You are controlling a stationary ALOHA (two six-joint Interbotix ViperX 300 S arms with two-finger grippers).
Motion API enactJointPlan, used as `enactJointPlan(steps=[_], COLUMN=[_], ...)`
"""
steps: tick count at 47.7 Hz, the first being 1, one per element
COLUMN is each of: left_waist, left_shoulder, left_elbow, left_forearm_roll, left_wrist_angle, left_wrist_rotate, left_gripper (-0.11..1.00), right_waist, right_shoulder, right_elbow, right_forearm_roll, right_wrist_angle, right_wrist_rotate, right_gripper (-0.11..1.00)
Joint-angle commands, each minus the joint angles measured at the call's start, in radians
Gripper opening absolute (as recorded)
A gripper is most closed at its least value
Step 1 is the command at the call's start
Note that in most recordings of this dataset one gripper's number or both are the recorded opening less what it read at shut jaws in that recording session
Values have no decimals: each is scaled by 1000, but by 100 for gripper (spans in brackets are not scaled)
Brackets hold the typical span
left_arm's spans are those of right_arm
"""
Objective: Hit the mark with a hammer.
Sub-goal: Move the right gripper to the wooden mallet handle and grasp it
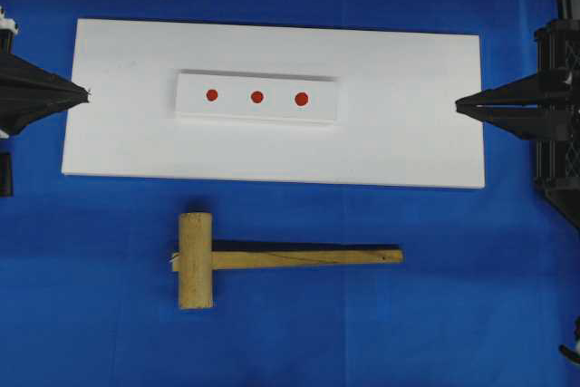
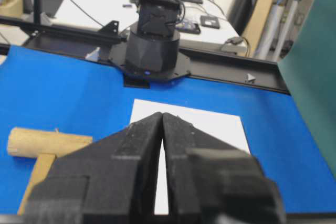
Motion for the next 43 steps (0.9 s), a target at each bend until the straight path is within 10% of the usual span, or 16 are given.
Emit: enactJointPlan(steps=[1,29,43], left_waist=[-3,-3,-2], left_shoulder=[5,-3,-3], left_elbow=[-20,-18,-18], left_forearm_roll=[-5,-5,-5], left_wrist_angle=[6,49,55], left_wrist_rotate=[-8,-8,-8], left_gripper=[0,0,0], right_waist=[6,178,209], right_shoulder=[11,290,448], right_elbow=[-34,-222,-290], right_forearm_roll=[3,20,23], right_wrist_angle=[-3,89,178], right_wrist_rotate=[8,20,112], right_gripper=[0,-1,69])
